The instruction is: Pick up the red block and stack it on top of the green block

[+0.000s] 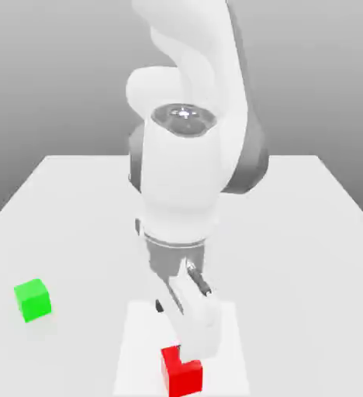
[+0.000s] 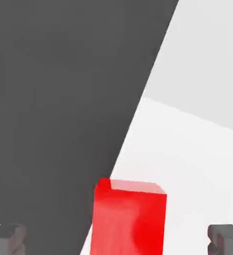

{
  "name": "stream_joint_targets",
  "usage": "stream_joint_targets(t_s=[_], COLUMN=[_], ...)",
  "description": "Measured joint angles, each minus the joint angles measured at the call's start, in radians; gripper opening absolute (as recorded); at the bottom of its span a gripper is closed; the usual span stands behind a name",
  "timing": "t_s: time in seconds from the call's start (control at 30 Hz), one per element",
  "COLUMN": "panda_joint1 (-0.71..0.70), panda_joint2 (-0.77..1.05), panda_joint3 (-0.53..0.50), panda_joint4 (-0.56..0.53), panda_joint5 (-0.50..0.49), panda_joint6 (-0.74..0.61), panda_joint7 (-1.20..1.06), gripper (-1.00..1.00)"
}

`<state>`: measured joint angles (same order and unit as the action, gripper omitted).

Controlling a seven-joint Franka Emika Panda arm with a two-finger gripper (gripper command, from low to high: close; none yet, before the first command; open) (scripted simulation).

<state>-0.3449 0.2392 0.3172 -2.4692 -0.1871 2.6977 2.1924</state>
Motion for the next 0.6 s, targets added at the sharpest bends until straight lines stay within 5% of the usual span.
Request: stream_joint_targets(t_s=[0.13, 0.17, 0.4, 0.6], panda_joint1=[0.052, 0.065, 0.065, 0.003], panda_joint2=[0.127, 0.152, 0.154, -0.017], panda_joint3=[-0.067, -0.084, -0.084, -0.025], panda_joint4=[0.020, 0.024, 0.025, -0.013], panda_joint5=[-0.075, -0.091, -0.091, 0.033], panda_joint6=[0.100, 0.119, 0.123, -0.008], panda_joint7=[0.068, 0.080, 0.081, 0.011], gripper=[0.00, -1.00, -1.00, -1.00])
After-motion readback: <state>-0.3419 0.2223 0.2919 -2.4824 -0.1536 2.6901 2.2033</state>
